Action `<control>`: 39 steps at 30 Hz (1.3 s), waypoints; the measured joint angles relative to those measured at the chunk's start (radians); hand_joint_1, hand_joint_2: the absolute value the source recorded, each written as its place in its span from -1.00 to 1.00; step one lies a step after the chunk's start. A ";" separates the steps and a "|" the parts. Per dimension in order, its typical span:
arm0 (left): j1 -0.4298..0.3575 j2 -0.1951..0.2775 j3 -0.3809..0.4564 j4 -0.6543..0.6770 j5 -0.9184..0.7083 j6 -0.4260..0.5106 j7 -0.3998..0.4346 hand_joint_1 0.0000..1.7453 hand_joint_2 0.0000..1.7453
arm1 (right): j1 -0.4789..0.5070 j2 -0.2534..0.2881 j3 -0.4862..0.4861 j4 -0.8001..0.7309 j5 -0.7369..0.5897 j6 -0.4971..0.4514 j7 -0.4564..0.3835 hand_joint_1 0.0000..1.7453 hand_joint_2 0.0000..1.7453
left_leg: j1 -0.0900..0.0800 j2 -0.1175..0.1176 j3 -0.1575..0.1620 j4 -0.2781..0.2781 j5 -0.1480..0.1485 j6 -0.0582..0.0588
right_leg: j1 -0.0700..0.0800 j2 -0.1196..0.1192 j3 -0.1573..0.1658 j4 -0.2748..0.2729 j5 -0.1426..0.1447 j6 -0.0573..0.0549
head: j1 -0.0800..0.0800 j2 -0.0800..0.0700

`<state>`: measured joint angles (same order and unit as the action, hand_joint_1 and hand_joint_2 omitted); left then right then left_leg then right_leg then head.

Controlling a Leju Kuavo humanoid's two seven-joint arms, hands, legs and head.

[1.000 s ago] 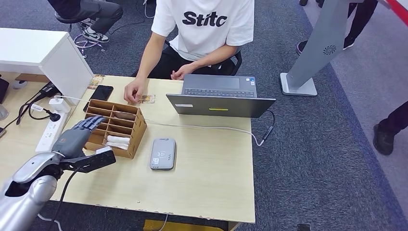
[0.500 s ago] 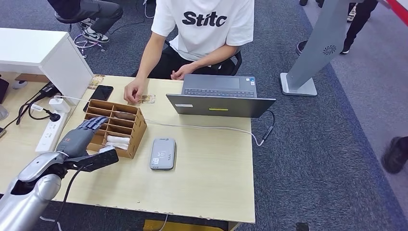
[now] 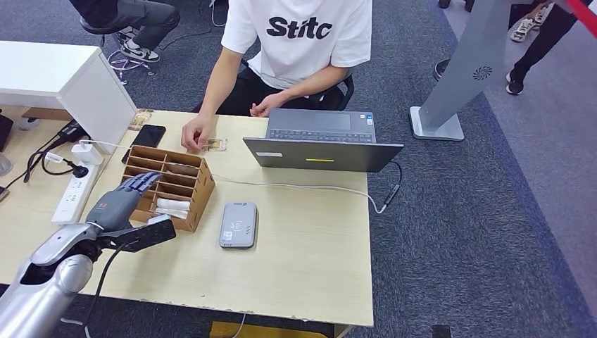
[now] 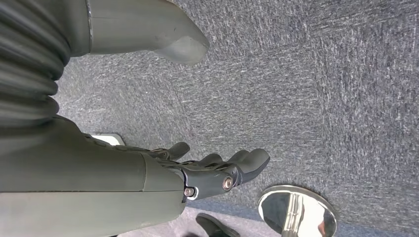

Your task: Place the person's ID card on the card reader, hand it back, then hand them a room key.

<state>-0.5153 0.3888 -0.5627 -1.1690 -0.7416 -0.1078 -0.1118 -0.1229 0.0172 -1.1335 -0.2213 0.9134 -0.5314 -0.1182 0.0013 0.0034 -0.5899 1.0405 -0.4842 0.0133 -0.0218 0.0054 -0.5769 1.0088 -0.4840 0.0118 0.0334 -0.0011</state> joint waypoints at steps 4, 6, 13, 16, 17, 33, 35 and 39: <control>0.000 -0.003 0.000 0.003 0.000 0.000 -0.001 -0.18 1.00 | 0.000 0.000 0.001 0.000 0.002 0.000 0.001 -1.00 1.00 | 0.000 0.000 0.000 0.000 0.000 0.000 | 0.000 0.000 0.000 0.000 0.000 0.000 | 0.000 0.000; 0.000 -0.004 0.000 0.004 0.000 0.000 -0.001 0.18 1.00 | -0.001 0.000 0.001 0.000 0.004 0.000 0.001 -1.00 1.00 | 0.000 0.000 0.000 0.000 0.000 0.000 | 0.000 0.000 0.000 0.000 0.000 0.000 | 0.000 0.000; 0.000 -0.006 0.000 0.009 0.000 0.000 -0.001 0.55 1.00 | -0.002 0.000 0.001 0.000 0.004 0.000 0.001 -1.00 1.00 | 0.000 0.000 0.000 0.000 0.000 0.000 | 0.000 0.000 0.000 0.000 0.000 0.000 | 0.000 0.000; 0.000 -0.006 0.000 0.010 0.000 0.000 -0.002 0.70 1.00 | -0.003 0.000 0.001 0.000 0.004 0.000 0.001 -1.00 1.00 | 0.000 0.000 0.000 0.000 0.000 0.000 | 0.000 0.000 0.000 0.000 0.000 0.000 | 0.000 0.000; 0.000 -0.006 0.000 0.010 0.000 0.000 -0.002 0.70 1.00 | -0.003 0.000 0.001 0.000 0.005 0.000 0.001 -1.00 1.00 | 0.000 0.000 0.000 0.000 0.000 0.000 | 0.000 0.000 0.000 0.000 0.000 0.000 | 0.000 0.000; 0.000 -0.007 0.000 0.010 -0.004 0.001 -0.014 0.78 1.00 | -0.005 0.000 0.002 0.000 0.005 0.001 0.001 -1.00 1.00 | 0.000 0.000 0.000 0.000 0.000 0.000 | 0.000 0.000 0.000 0.000 0.000 0.000 | 0.000 0.000; 0.000 -0.007 0.000 0.010 -0.008 0.004 -0.014 0.88 1.00 | -0.005 0.000 0.002 0.000 0.006 0.001 0.001 -1.00 1.00 | 0.000 0.000 0.000 0.000 0.000 0.000 | 0.000 0.000 0.000 0.000 0.000 0.000 | 0.000 0.000; 0.000 -0.008 0.000 0.010 -0.020 0.024 -0.007 0.96 1.00 | -0.005 0.000 0.002 0.000 0.006 0.005 0.001 -1.00 1.00 | 0.000 0.000 0.000 0.000 0.000 0.000 | 0.000 0.000 0.000 0.000 0.000 0.000 | 0.000 0.000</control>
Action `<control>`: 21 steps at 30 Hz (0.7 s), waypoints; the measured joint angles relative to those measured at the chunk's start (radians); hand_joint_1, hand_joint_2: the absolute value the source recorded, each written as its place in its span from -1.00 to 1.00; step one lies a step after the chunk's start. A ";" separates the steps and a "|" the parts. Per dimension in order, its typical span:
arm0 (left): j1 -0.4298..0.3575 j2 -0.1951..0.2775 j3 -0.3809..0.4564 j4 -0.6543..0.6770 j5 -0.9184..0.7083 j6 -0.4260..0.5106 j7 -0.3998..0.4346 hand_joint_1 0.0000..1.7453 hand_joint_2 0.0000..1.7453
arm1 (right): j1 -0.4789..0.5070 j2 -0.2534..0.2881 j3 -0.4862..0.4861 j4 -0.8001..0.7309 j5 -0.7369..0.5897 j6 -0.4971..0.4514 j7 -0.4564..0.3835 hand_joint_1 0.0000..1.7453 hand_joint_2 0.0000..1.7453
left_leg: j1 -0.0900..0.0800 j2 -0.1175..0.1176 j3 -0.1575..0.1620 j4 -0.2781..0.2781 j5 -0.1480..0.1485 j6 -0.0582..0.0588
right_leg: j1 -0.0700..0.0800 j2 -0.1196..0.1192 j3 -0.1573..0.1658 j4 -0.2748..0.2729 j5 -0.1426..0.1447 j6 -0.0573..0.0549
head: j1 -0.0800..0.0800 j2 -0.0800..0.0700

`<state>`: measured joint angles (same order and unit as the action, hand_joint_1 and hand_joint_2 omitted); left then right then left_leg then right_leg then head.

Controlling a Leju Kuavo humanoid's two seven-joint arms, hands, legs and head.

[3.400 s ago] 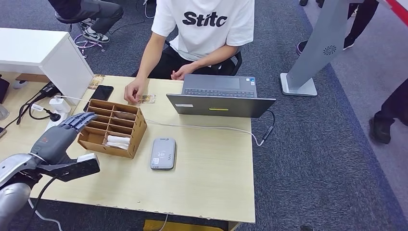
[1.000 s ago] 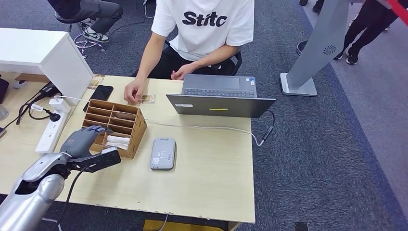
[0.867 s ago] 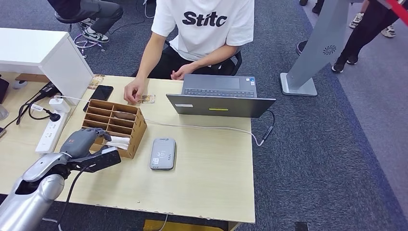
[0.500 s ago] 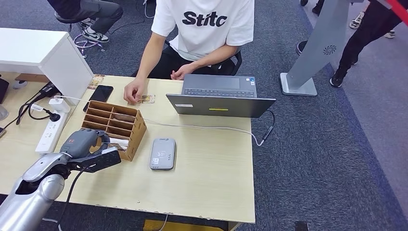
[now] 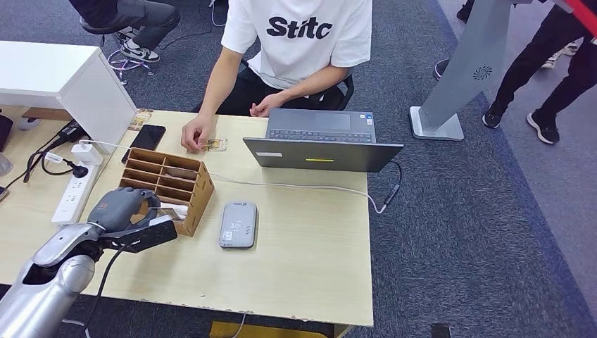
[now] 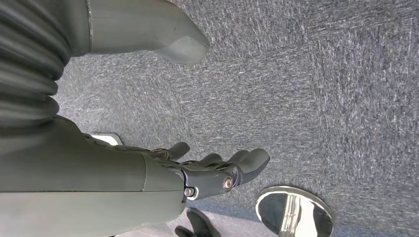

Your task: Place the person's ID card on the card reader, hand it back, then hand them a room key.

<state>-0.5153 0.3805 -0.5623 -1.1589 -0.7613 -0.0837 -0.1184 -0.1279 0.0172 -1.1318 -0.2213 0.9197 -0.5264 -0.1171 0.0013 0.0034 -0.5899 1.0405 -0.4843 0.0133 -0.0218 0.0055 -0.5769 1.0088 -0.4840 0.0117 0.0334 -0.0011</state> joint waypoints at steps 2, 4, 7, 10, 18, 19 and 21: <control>0.000 -0.002 0.001 0.000 -0.003 0.009 0.005 0.96 1.00 | 0.000 0.000 0.000 0.000 0.000 0.000 0.000 -1.00 1.00 | 0.000 0.000 0.000 0.000 0.000 0.000 | 0.000 0.000 0.000 0.000 0.000 0.000 | 0.000 0.000; 0.000 -0.003 0.001 0.000 -0.005 0.011 0.007 0.96 1.00 | 0.000 0.000 0.000 0.000 0.000 0.000 0.000 -1.00 1.00 | 0.000 0.000 0.000 0.000 0.000 0.000 | 0.000 0.000 0.000 0.000 0.000 0.000 | 0.000 0.000; 0.000 -0.005 0.004 0.000 -0.005 0.012 0.007 0.96 1.00 | 0.000 0.000 0.000 0.000 0.000 0.000 0.000 -1.00 1.00 | 0.000 0.000 0.000 0.000 0.000 0.000 | 0.000 0.000 0.000 0.000 0.000 0.000 | 0.000 0.000; 0.000 -0.007 0.010 0.001 -0.005 0.012 0.007 0.96 1.00 | 0.000 0.000 0.000 0.000 0.000 0.000 0.000 -1.00 1.00 | 0.000 0.000 0.000 0.000 0.000 0.000 | 0.000 0.000 0.000 0.000 0.000 0.000 | 0.000 0.000; 0.000 -0.014 0.023 0.001 -0.018 0.049 0.014 1.00 1.00 | 0.000 0.000 0.000 0.000 0.000 0.000 -0.001 -1.00 1.00 | 0.000 0.000 0.000 0.000 0.000 0.000 | 0.000 0.000 0.000 0.000 0.000 0.000 | 0.000 0.000; -0.001 -0.016 0.030 0.001 -0.025 0.066 0.018 1.00 1.00 | 0.000 0.000 0.000 0.000 0.000 0.000 -0.002 -1.00 1.00 | 0.000 0.000 0.000 0.000 0.000 0.000 | 0.000 0.000 0.000 0.000 0.000 0.000 | 0.000 0.000; -0.006 -0.021 0.047 0.001 -0.038 0.097 0.028 1.00 1.00 | 0.000 0.000 0.000 0.000 -0.001 0.000 -0.003 -1.00 1.00 | 0.000 0.000 0.000 0.000 0.000 0.000 | 0.000 0.000 0.000 0.000 0.000 0.000 | 0.000 0.000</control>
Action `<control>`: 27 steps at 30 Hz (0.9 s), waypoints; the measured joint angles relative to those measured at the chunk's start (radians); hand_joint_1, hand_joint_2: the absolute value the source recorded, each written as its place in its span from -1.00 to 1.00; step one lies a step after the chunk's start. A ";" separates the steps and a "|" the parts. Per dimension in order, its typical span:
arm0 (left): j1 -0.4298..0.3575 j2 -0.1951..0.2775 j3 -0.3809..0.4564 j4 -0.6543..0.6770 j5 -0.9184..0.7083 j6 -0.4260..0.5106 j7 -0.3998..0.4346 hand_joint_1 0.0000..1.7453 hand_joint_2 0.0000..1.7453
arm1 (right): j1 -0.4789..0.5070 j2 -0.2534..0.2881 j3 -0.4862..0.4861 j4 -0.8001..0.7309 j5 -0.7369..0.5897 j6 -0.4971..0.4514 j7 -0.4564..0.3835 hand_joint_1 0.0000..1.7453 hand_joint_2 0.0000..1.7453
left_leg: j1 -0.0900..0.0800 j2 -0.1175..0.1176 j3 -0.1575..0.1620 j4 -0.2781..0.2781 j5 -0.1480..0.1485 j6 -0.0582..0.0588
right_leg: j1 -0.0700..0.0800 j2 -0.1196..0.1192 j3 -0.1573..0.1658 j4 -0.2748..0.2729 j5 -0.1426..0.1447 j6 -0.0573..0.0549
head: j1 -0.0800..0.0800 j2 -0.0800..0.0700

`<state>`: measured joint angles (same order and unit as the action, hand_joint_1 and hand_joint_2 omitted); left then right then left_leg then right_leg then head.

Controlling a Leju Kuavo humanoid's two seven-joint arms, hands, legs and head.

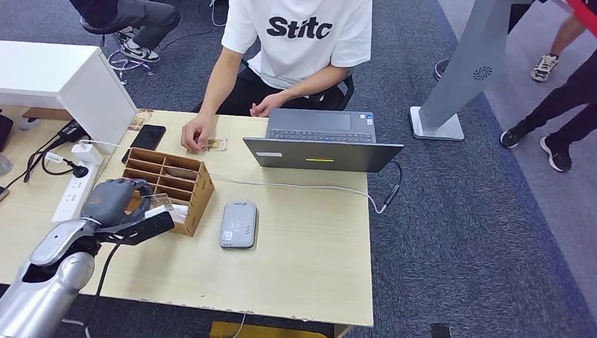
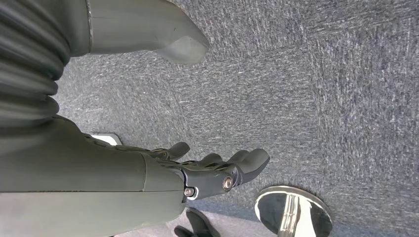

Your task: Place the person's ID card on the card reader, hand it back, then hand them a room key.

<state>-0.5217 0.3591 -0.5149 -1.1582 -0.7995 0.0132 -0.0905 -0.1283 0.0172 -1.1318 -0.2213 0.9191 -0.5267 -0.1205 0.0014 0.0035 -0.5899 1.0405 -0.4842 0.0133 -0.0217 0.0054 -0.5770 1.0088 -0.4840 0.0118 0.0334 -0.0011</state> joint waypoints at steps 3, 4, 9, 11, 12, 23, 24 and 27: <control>-0.013 -0.009 0.032 0.000 -0.011 0.023 0.005 1.00 1.00 | 0.000 0.000 0.000 0.000 0.000 0.000 -0.001 -1.00 1.00 | 0.000 0.000 0.000 0.000 0.000 0.000 | 0.000 0.000 0.000 0.000 0.000 0.000 | 0.000 0.000; -0.016 -0.011 0.044 0.000 -0.016 0.026 0.005 1.00 1.00 | 0.000 0.000 0.000 0.000 0.000 0.000 -0.001 -1.00 1.00 | 0.000 0.000 0.000 0.000 0.000 0.000 | 0.000 0.000 0.000 0.000 0.000 0.000 | 0.000 0.000; -0.034 -0.025 0.088 0.000 -0.029 0.041 0.005 1.00 1.00 | 0.000 0.000 0.000 0.000 0.000 0.000 -0.001 -1.00 1.00 | 0.000 0.000 0.000 0.000 0.000 0.000 | 0.000 0.000 0.000 0.000 0.000 0.000 | 0.000 0.000; -0.041 -0.030 0.098 0.000 -0.032 0.045 0.003 1.00 1.00 | 0.000 0.000 0.000 0.000 0.000 0.000 -0.001 -1.00 1.00 | 0.000 0.000 0.000 0.000 0.000 0.000 | 0.000 0.000 0.000 0.000 0.000 0.000 | 0.000 0.000; -0.043 -0.033 0.102 0.000 -0.034 0.045 0.002 1.00 1.00 | 0.000 0.000 0.000 0.000 0.000 0.000 -0.001 -1.00 1.00 | 0.000 0.000 0.000 0.000 0.000 0.000 | 0.000 0.000 0.000 0.000 0.000 0.000 | 0.000 0.000; -0.062 -0.054 0.128 0.000 -0.044 0.049 0.000 1.00 1.00 | 0.002 0.000 0.000 0.000 -0.001 0.000 -0.001 -1.00 1.00 | 0.000 0.000 0.000 0.000 0.000 0.000 | 0.000 0.000 0.000 0.000 0.000 0.000 | 0.000 0.000; -0.062 -0.054 0.128 0.000 -0.044 0.049 0.000 1.00 1.00 | 0.002 0.000 0.000 0.000 -0.001 0.000 -0.001 -1.00 1.00 | 0.000 0.000 0.000 0.000 0.000 0.000 | 0.000 0.000 0.000 0.000 0.000 0.000 | 0.000 0.000; -0.078 -0.054 0.139 -0.001 -0.044 0.047 0.001 1.00 1.00 | 0.004 0.000 0.000 0.000 -0.001 0.000 -0.005 -1.00 1.00 | 0.000 0.000 0.000 0.000 0.000 0.000 | 0.000 0.000 0.000 0.000 0.000 0.000 | 0.000 0.000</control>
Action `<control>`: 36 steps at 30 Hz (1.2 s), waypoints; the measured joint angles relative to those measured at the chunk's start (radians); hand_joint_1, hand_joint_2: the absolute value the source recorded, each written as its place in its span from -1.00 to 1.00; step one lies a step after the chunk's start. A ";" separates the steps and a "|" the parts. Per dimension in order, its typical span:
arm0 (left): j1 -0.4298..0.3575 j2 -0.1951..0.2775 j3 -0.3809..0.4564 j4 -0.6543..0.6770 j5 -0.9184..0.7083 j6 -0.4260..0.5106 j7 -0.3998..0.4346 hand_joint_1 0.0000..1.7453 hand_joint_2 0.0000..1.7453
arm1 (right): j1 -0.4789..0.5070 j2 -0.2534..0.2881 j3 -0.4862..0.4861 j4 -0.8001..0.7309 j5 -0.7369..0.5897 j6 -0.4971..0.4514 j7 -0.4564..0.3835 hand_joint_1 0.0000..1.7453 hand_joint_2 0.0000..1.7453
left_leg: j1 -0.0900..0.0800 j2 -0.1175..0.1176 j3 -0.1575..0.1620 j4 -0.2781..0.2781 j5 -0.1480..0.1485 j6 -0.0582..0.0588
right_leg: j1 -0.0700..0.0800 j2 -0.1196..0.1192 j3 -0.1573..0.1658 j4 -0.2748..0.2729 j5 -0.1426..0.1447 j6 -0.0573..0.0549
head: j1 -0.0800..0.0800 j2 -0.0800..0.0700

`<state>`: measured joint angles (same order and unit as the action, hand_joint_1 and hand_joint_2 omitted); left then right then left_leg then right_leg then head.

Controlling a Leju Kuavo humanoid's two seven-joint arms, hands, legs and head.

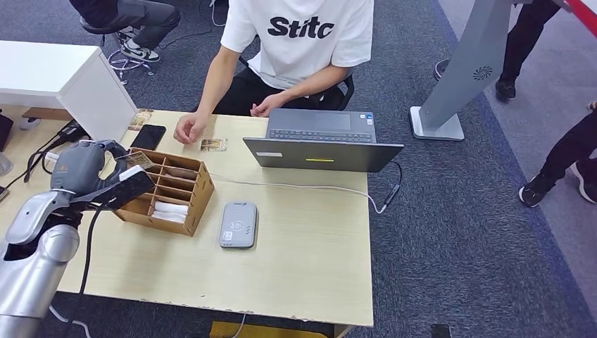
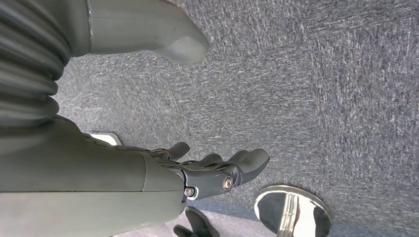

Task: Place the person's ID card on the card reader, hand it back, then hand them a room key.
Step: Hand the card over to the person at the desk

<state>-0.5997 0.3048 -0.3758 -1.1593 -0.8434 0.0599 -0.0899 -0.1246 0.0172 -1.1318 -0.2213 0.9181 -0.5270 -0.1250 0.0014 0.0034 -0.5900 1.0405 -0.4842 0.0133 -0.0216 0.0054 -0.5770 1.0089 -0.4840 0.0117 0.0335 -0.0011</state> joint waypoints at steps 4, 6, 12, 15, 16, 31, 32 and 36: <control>-0.081 0.013 0.039 -0.001 0.011 -0.021 0.016 1.00 1.00 | 0.003 0.000 0.000 0.000 0.006 0.000 -0.004 -1.00 1.00 | 0.000 0.000 0.000 0.000 0.000 0.000 | 0.001 0.000 0.000 0.000 0.000 0.000 | 0.000 0.000; -0.124 0.021 0.056 0.000 0.015 -0.034 0.027 1.00 1.00 | 0.003 0.000 0.000 0.000 0.010 0.000 -0.003 -1.00 1.00 | 0.000 0.000 0.000 0.000 0.000 0.000 | 0.001 0.000 0.000 0.000 0.000 0.000 | 0.000 0.000; -0.178 0.032 0.077 0.000 0.018 -0.041 0.035 1.00 1.00 | 0.002 0.000 0.000 0.000 0.013 0.000 -0.002 -1.00 1.00 | 0.000 0.000 0.000 0.000 0.000 0.000 | 0.001 0.000 0.000 0.000 0.000 0.000 | 0.000 0.000; -0.190 0.033 0.079 0.003 0.019 -0.041 0.035 1.00 1.00 | 0.002 0.000 0.000 0.000 0.014 0.000 -0.001 -1.00 1.00 | 0.000 0.000 -0.001 0.000 0.000 0.000 | 0.001 0.000 0.000 0.000 0.000 0.000 | 0.000 0.000; -0.199 0.033 0.080 0.008 0.019 -0.041 0.035 1.00 1.00 | 0.002 0.000 0.000 0.000 0.015 0.000 0.001 -1.00 1.00 | 0.000 0.000 -0.001 0.000 0.000 0.000 | 0.001 0.000 0.000 0.000 0.000 0.000 | 0.000 0.000; -0.287 0.017 0.086 0.057 0.019 -0.018 0.030 1.00 1.00 | -0.002 0.000 0.001 0.000 0.024 -0.001 0.009 -1.00 1.00 | 0.000 0.000 -0.001 0.000 0.000 0.000 | 0.001 0.000 0.000 0.000 0.000 0.000 | 0.000 0.000; -0.287 0.013 0.086 0.056 0.019 -0.018 0.030 1.00 1.00 | -0.002 0.000 0.001 0.000 0.024 -0.001 0.009 -1.00 1.00 | 0.000 0.000 -0.001 0.000 0.000 0.000 | 0.001 0.000 0.000 0.000 0.000 0.000 | 0.000 0.000; -0.286 -0.009 0.085 0.045 0.015 -0.015 0.032 0.86 1.00 | -0.003 0.000 0.001 0.000 0.024 -0.001 0.009 -1.00 1.00 | 0.000 0.000 -0.001 0.000 0.000 0.000 | 0.001 0.000 0.000 0.000 0.000 0.000 | 0.000 0.000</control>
<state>-0.8861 0.2959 -0.2903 -1.1143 -0.8279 0.0450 -0.0581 -0.1274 0.0175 -1.1307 -0.2213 0.9420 -0.5280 -0.1163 0.0015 0.0032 -0.5907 1.0407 -0.4841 0.0132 -0.0210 0.0050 -0.5774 1.0091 -0.4838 0.0115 0.0335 -0.0011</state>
